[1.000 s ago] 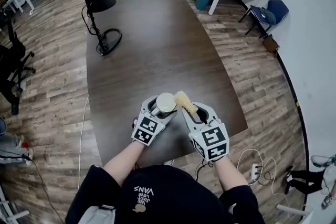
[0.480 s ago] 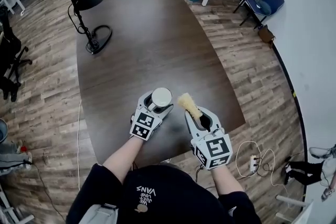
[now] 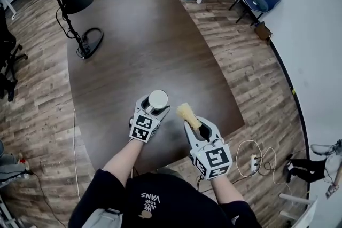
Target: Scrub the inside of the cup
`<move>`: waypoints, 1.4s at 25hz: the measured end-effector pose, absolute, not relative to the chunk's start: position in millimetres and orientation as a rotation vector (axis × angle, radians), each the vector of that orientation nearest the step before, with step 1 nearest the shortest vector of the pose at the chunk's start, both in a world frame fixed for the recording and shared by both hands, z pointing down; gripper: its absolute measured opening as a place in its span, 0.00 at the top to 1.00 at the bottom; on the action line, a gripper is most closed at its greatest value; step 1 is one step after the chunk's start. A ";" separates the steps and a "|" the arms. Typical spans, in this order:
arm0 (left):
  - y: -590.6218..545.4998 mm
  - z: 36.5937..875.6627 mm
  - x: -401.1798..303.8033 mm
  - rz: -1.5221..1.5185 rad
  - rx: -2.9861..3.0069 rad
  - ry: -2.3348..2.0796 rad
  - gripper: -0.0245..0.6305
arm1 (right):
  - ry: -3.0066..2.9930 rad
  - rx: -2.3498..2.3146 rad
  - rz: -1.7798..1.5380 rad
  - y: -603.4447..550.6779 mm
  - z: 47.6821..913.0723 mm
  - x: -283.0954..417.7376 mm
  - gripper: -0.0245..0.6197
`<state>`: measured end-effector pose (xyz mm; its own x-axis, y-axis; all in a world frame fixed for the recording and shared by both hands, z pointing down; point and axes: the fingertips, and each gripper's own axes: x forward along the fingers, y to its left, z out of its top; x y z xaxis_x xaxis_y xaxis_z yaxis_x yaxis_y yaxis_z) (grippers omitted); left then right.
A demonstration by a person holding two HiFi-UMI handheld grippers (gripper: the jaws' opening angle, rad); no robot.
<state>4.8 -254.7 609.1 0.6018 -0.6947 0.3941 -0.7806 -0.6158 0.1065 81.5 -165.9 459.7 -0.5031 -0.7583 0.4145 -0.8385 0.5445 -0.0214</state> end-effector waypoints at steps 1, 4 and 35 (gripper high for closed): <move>-255.2 612.0 5.7 0.466 2.565 -1.205 0.37 | -2.424 1.311 0.312 -164.8 460.7 81.9 0.81; -257.0 614.4 7.7 0.465 2.560 -1.204 0.37 | -2.415 1.310 0.311 -163.6 462.5 83.6 0.81; -257.1 641.5 15.3 0.581 2.572 -1.212 0.36 | -2.431 1.302 0.351 -165.9 466.3 91.4 0.81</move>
<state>15.3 -257.1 641.5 0.5772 -0.6823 0.4486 -0.7772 -0.6276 0.0454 91.4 -165.9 466.3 -0.5107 -0.7482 0.4236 -0.8374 0.5444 -0.0481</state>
